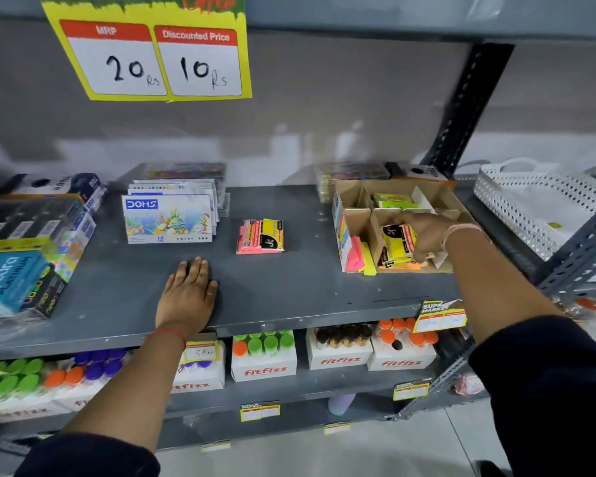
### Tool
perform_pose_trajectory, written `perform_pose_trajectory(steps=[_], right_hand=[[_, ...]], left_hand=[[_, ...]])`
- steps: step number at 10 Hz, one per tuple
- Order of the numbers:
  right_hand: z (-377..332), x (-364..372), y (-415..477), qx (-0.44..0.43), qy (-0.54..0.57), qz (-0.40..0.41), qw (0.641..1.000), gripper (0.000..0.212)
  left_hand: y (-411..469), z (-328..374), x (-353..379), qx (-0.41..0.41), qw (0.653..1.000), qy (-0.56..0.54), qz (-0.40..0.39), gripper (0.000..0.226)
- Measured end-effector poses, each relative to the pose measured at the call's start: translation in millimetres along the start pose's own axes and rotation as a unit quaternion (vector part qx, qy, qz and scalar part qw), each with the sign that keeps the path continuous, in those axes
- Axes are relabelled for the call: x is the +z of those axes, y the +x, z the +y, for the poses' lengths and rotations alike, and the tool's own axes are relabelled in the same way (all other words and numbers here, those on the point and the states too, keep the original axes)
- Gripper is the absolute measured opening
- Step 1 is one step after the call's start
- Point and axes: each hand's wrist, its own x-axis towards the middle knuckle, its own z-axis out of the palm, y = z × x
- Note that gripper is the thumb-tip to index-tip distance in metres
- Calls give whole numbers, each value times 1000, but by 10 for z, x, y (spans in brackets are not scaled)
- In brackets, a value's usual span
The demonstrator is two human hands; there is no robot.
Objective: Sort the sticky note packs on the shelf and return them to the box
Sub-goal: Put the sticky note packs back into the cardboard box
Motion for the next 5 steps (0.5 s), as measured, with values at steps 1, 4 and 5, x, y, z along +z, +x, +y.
perform_pose_trajectory(steps=[1,4,5], right_hand=[[-17,-13,23,-3,-37,-11,999,83],[62,197,57,-53,-104,52,992,74],[39,75,18,-43,-72,101,991,71]], left_hand=[[4,1,-1,-2,1000,1,-3,52],[-12,0,-16,2,1000,-1,-6,52],[-27,18,-26,2,1000,-5,-5,52]])
